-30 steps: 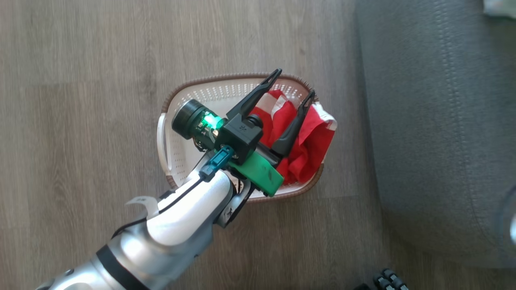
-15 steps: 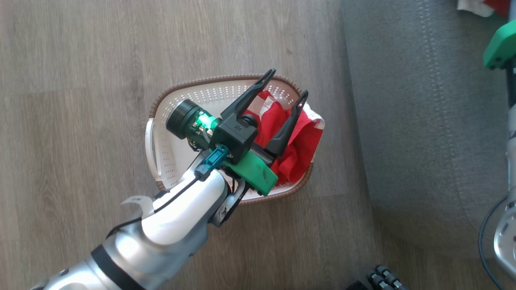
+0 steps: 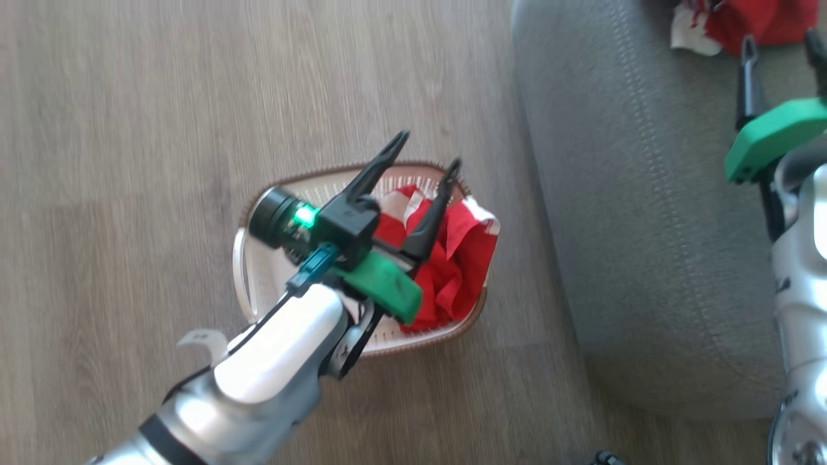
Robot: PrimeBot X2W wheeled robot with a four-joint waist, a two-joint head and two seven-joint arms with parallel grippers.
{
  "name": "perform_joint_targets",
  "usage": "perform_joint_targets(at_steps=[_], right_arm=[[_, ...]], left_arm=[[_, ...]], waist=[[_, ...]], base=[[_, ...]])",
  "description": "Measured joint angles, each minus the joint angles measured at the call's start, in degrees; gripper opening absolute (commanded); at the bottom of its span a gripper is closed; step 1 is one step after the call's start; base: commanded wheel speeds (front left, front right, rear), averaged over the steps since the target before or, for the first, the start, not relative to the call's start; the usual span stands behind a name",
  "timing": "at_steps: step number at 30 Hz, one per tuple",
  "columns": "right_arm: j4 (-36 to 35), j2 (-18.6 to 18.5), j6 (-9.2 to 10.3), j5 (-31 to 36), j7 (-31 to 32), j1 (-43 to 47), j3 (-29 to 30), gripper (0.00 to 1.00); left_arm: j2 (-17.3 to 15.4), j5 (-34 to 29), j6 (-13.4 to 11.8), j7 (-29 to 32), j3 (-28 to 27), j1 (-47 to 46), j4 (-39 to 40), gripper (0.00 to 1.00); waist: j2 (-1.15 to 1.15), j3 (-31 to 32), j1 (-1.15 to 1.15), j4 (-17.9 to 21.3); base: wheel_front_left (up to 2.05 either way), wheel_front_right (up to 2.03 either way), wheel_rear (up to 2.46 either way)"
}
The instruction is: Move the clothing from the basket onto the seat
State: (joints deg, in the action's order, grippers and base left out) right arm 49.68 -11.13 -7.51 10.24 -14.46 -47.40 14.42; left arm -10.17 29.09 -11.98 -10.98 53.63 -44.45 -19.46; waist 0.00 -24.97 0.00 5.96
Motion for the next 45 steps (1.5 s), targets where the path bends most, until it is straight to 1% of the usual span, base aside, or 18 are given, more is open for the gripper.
perform_joint_targets(at_steps=[7, 15, 18, 21, 22, 27, 33, 37, 39, 45], right_arm=[[-4.27, -0.02, 0.0, -6.25, 0.0, 4.77, -6.46, 1.0], [-7.5, 0.21, 0.0, -11.96, 0.0, 9.53, -12.23, 1.0], [-8.54, 0.97, 0.0, -13.29, 0.0, 11.34, -13.47, 1.0], [-9.66, 2.72, 0.0, -14.19, 0.0, 13.23, -14.81, 1.0], [-9.66, 2.72, 0.0, -14.19, 0.0, 13.23, -14.81, 1.0], [-12.14, 5.2, 0.0, -14.77, 0.0, 17.02, -15.91, 1.0], [-17.2, 7.24, 0.0, -14.88, 0.0, 23.41, -15.75, 1.0], [-20.39, 7.49, 0.0, -15.13, 0.0, 28.07, -15.24, 1.0], [-22.02, 7.49, 0.0, -16.71, 0.0, 30.15, -15.34, 1.0], [-26.5, 7.59, 0.0, -18.94, 0.0, 35.44, -16.3, 1.0]], left_arm=[[-1.14, 2.79, -1.66, -1.82, -3.01, 4.66, -1.4, 1.0], [-2.37, 5.83, -3.05, -2.82, -7.02, 11.12, -2.04, 1.0], [-3.41, 6.68, -3.75, -3.28, -8.88, 14.22, -2.04, 1.0], [-4.37, 7.31, -4.56, -3.3, -10.89, 17.22, -1.86, 1.0], [-4.37, 7.31, -4.56, -3.3, -10.89, 17.22, -1.86, 1.0], [-6.11, 7.92, -5.76, -3.31, -14.72, 22.89, -0.34, 1.0], [-7.38, 8.1, -7.24, -3.31, -18.59, 29.73, 2.65, 1.0], [-8.36, 7.77, -8.25, -3.31, -21.25, 34.44, 4.98, 1.0], [-8.67, 7.58, -8.72, -3.31, -22.4, 36.55, 6.41, 1.0], [-8.84, 6.42, -9.22, -3.31, -25.27, 41.81, 9.78, 1.0]], waist=[[0.0, 5.94, 0.0, 0.29], [0.0, 13.07, 0.0, -0.85], [0.0, 15.49, 0.0, -1.58], [0.0, 17.6, 0.0, -2.32], [0.0, 17.6, 0.0, -2.32], [0.0, 20.72, 0.0, -3.42], [0.0, 23.54, -0.01, -4.71], [0.0, 25.09, -0.01, -5.37], [0.0, 25.65, -0.01, -5.64], [0.0, 27.08, -0.01, -6.31]], base=[[0.0, 0.0, 0.0], [0.0, 0.0, 0.0], [0.0, 0.0, 0.0], [0.0, 0.0, 0.0], [0.0, 0.0, 0.0], [0.0, 0.0, 0.0], [0.0, 0.0, 0.0], [0.0, 0.0, 0.0], [0.0, 0.0, 0.0], [0.0, 0.0, 0.0]])
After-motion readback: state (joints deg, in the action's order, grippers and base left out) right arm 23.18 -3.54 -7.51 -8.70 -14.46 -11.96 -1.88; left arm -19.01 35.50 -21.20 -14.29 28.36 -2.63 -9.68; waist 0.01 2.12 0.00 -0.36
